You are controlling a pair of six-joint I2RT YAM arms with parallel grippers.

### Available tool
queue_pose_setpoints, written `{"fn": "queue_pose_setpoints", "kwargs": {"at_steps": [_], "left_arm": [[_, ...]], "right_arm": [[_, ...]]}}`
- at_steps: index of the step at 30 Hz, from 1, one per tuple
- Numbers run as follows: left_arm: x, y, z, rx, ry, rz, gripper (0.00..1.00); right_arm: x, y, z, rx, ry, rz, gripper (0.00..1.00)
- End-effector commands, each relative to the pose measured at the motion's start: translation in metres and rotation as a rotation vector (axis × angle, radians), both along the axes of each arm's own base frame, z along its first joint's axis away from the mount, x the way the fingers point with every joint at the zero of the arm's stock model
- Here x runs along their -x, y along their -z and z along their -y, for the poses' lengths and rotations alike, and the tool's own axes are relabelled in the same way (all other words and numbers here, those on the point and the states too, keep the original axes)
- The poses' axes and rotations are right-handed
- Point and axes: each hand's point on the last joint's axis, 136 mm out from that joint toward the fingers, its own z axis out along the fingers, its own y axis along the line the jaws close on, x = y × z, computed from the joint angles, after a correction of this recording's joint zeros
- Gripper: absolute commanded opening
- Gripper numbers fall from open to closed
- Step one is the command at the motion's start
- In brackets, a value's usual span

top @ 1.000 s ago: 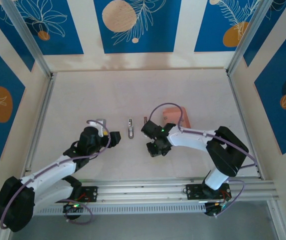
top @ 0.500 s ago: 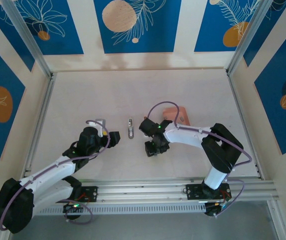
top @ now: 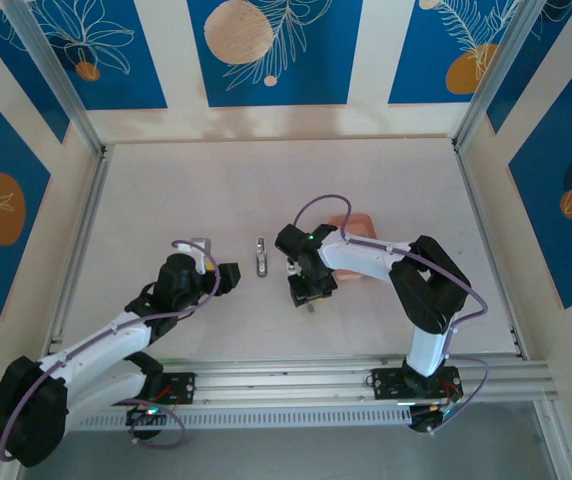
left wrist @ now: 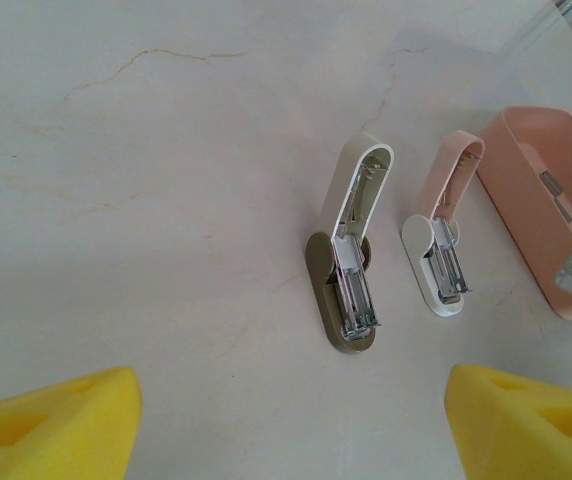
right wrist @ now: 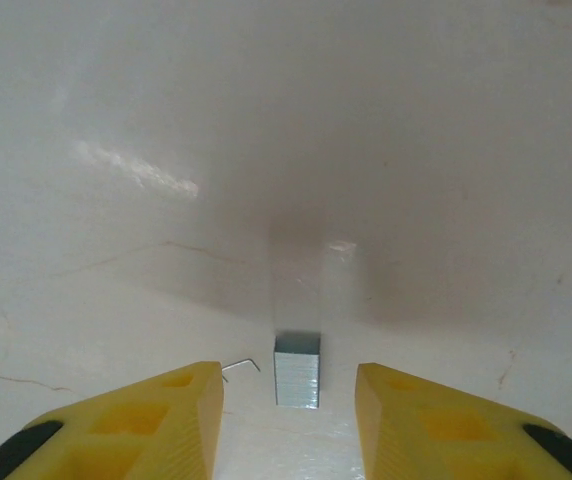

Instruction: Load the staples into the stapler

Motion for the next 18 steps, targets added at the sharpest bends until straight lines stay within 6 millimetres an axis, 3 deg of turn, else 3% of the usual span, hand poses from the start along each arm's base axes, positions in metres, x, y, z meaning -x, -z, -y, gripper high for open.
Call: {"fn": "queue_pose_setpoints", "kwargs": {"at_steps": [1, 18], "left_arm": [[-0.002, -0.005, -0.004, 0.005, -0.013, 0.01, 0.79], [-0.001, -0.004, -0.006, 0.002, -0.022, 0.011, 0.79]], "right_arm": [[0.006, 0.0, -0.001, 0.008, -0.017, -0.037, 0.38], [0.005, 0.017, -0.001, 0.019, -0.008, -0.069, 0.29]]}}
